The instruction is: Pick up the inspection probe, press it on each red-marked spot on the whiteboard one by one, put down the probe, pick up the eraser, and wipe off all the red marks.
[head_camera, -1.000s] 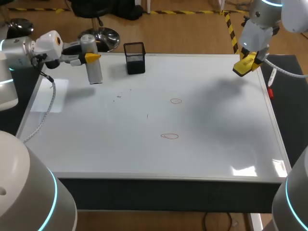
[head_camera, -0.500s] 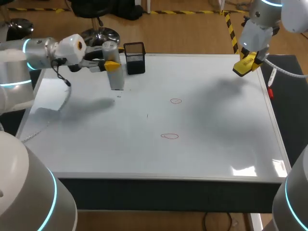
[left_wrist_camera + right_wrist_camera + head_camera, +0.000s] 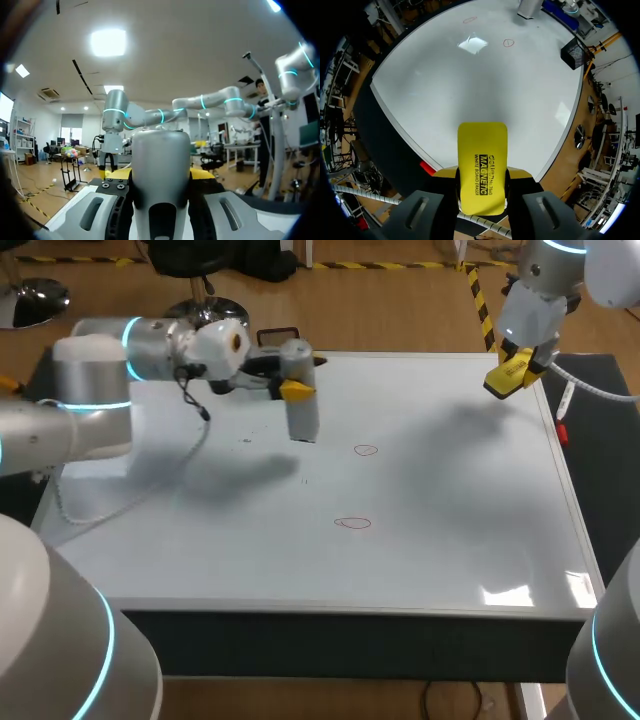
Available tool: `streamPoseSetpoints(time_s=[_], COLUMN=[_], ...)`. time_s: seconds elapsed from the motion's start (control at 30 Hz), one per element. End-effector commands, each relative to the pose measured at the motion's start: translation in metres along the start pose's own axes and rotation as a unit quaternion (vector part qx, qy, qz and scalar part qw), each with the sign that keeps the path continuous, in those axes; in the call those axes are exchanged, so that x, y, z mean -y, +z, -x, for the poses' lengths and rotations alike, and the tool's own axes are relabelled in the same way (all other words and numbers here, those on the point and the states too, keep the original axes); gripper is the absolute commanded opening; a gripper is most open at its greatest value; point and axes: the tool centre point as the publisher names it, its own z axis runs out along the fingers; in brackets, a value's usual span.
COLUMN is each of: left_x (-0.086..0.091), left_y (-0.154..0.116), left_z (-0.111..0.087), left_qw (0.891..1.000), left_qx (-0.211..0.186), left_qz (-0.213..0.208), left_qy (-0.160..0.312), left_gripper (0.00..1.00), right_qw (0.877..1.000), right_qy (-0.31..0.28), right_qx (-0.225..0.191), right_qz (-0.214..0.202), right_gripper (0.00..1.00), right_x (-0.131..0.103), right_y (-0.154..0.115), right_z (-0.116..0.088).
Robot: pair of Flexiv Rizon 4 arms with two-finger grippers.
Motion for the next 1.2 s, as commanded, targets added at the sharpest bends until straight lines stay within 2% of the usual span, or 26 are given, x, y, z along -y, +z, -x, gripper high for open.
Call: streamPoseSetpoints(time_s=[0.03,0.17,0.4,0.7,1.2], left_x=[-0.013,-0.024,-0.040,-0.055,-0.067], left_y=[0.028,0.048,0.065,0.075,0.082], left_z=[0.015,0.019,0.024,0.033,0.039], left_qw=[0.999,0.998,0.997,0.997,0.996], left_qx=[-0.036,-0.055,-0.069,-0.074,-0.079], left_qz=[-0.007,-0.003,-0.005,-0.012,-0.002], left_qy=[-0.004,-0.005,-0.016,-0.023,-0.030], left_gripper=[0.00,0.00,0.00,0.00,0.00], right_qw=[1.000,1.000,1.000,1.000,1.000], right_qy=[-0.001,-0.001,-0.001,-0.001,-0.001], right_qx=[-0.002,-0.002,-0.002,-0.002,-0.002], right_qz=[0.000,0.000,0.000,0.000,0.000], right_gripper=[0.00,0.00,0.00,0.00,0.00], right_x=[0.001,0.001,0.001,0.001,0.001], right_y=[0.000,0.000,0.000,0.000,0.000], right_z=[0.001,0.001,0.001,0.001,0.001])
